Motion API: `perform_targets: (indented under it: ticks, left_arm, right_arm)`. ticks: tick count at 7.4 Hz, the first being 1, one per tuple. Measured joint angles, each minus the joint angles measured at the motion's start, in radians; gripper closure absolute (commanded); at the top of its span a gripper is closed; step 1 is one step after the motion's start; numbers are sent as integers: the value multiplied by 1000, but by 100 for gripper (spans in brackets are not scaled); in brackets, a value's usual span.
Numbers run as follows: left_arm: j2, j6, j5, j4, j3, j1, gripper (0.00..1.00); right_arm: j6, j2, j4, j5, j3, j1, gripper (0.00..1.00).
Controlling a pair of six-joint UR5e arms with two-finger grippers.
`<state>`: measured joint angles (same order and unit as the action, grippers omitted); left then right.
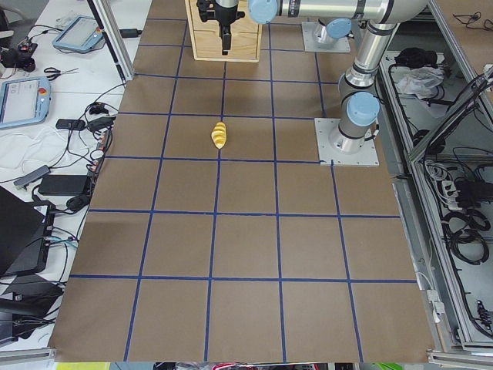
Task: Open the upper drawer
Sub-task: 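Move the left gripper toward the black handle on the wooden drawer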
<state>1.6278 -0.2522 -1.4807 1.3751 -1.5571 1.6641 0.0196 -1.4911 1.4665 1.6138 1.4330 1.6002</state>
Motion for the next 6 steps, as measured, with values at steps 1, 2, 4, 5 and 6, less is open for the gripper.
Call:
perform_targets:
  ticks: [1,2,4,5,6]
  left_arm:
    - [27,-57,33,-64,2,51,0]
    - [56,-113,68,-127,4,93,0]
    - [106,-212,105,-205,13,171,0]
    - [129,-250,113,-238,16,206,0]
    - [154,-281,118,-276,18,240,0]
  right_arm:
    - [0,0,0,0,0,0,0]
    - [0,0,0,0,0,1,0]
    - [0,0,0,0,0,1,0]
    - [-1,0,0,0,1,1,0]
    - [-1,0,0,0,1,1,0]
